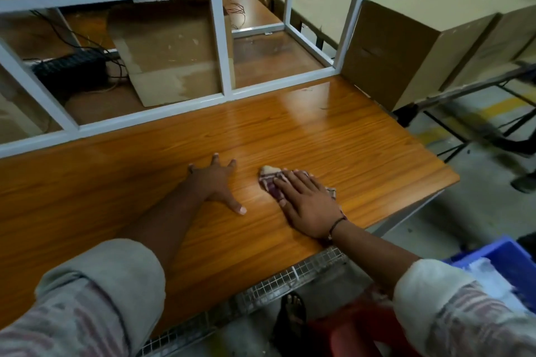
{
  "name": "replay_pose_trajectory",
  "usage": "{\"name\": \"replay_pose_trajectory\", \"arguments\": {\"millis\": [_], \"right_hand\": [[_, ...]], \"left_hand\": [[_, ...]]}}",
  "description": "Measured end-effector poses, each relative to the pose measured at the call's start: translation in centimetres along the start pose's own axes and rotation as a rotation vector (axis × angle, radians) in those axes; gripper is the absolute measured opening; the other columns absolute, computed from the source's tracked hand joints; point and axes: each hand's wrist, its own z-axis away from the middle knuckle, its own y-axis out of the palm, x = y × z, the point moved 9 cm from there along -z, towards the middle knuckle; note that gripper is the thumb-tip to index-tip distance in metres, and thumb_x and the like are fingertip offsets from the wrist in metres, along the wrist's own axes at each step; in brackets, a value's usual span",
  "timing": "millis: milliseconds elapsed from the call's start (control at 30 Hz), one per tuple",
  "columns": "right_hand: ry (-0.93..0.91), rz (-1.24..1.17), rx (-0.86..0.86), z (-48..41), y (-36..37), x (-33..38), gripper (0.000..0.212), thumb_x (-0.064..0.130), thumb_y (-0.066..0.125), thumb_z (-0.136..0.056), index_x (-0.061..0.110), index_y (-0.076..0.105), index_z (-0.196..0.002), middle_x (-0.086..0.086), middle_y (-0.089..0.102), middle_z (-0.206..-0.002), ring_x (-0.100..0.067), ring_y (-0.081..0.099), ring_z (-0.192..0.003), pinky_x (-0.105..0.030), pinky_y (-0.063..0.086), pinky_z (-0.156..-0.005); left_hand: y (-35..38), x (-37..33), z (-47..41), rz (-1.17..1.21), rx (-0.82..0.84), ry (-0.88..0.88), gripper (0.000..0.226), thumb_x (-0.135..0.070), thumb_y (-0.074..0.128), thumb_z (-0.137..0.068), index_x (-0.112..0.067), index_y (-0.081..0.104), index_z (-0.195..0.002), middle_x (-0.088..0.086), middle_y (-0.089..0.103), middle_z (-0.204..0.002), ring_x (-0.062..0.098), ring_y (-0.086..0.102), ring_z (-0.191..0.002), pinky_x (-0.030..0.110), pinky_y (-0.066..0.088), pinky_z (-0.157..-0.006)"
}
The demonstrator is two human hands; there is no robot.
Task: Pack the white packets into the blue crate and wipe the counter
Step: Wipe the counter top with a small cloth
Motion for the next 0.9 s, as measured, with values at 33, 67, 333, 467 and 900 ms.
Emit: {"name": "replay_pose_trajectory", "arguments": {"millis": [33, 67, 333, 467, 900], "right_hand": [[-0.028, -0.010, 0.008, -0.7, 0.0, -0.7, 0.057, 0.051, 0.025, -0.103, 0.031, 0.031, -0.156, 0.001, 0.022, -0.166, -0.023, 0.018, -0.152, -0.045, 0.014, -0.123], [-0.014, -0.018, 0.007, -1.5, -0.1, -2.0, 0.058, 0.052, 0.025, -0.103, 0.032, 0.030, -0.156, 0.002, 0.021, -0.166, -0.022, 0.018, -0.152, -0.045, 0.015, -0.123], [0.466, -0.080, -0.053, -10.2, -1.7, -14.2, 0.057, 0.048, 0.026, -0.103, 0.032, 0.022, -0.157, -0.004, 0.017, -0.167, -0.029, 0.013, -0.153, -0.047, 0.008, -0.124], [0.376, -0.083, -0.031, -17.1, -1.4, -12.1, 0.058, 0.048, 0.024, -0.101, 0.029, 0.025, -0.156, -0.006, 0.022, -0.165, -0.030, 0.018, -0.151, -0.049, 0.011, -0.123], [-0.182, -0.073, 0.081, -31.0, 0.4, -8.5, 0.056, 0.050, 0.024, -0.103, 0.032, 0.028, -0.156, 0.000, 0.026, -0.164, -0.025, 0.022, -0.150, -0.048, 0.017, -0.122]], "left_hand": [[-0.6, -0.3, -0.3, 0.000, -0.001, 0.001, 0.152, -0.086, 0.075, -0.046, -0.036, -0.015, -0.158, 0.019, -0.021, -0.164, 0.046, 0.001, -0.152, 0.074, 0.006, -0.115], [-1.1, -0.5, -0.9, -0.003, 0.001, 0.000, 0.150, -0.085, 0.076, -0.047, -0.038, -0.014, -0.158, 0.018, -0.021, -0.164, 0.046, 0.001, -0.152, 0.074, 0.006, -0.115], [-5.0, -0.9, -5.8, 0.040, 0.042, -0.013, 0.148, -0.083, 0.078, -0.046, -0.047, -0.016, -0.154, 0.015, -0.023, -0.164, 0.048, -0.003, -0.151, 0.074, 0.004, -0.115], [-6.7, -1.8, -9.0, 0.077, 0.071, -0.031, 0.157, -0.086, 0.079, -0.033, -0.051, -0.019, -0.151, 0.017, -0.025, -0.163, 0.056, -0.007, -0.148, 0.079, 0.011, -0.110], [-5.9, -0.8, -12.5, 0.152, 0.081, -0.056, 0.155, -0.099, 0.060, -0.003, -0.075, -0.034, -0.124, 0.002, -0.042, -0.156, 0.060, -0.015, -0.143, 0.082, 0.013, -0.106]]}}
